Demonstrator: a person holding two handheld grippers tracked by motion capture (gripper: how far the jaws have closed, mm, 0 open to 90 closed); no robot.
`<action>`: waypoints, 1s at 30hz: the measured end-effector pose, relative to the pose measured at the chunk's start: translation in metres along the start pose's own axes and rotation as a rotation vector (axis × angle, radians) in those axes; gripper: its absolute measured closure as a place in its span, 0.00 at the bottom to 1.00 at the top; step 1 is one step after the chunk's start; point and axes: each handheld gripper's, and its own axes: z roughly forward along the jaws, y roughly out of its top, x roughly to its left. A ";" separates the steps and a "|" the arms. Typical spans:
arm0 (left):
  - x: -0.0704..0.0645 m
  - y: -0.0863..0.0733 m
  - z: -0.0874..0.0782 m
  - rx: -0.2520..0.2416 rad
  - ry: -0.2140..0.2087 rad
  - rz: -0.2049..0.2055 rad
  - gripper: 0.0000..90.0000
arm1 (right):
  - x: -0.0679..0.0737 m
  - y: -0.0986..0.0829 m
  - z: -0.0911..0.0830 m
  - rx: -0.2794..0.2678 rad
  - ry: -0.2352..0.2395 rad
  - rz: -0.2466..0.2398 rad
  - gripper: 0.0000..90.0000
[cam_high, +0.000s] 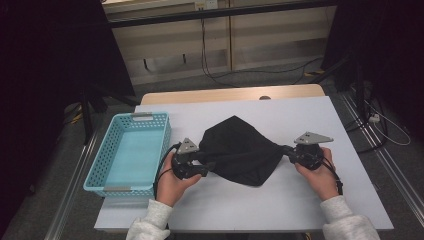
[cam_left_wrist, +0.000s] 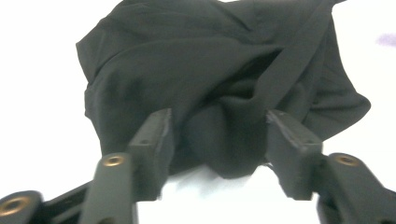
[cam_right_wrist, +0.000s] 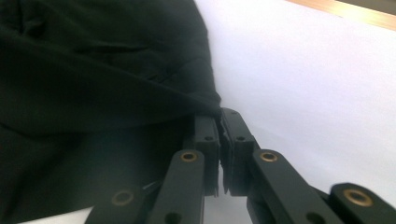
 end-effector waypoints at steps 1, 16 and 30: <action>-0.001 -0.002 0.001 0.004 0.001 -0.001 0.44 | -0.001 -0.001 0.000 -0.001 0.002 0.003 0.96; -0.006 -0.019 0.025 0.054 0.008 0.038 0.63 | 0.007 -0.002 0.002 -0.007 0.026 -0.016 0.95; 0.010 0.002 -0.014 0.011 0.006 -0.087 0.97 | -0.007 0.006 -0.016 -0.074 -0.010 0.003 0.97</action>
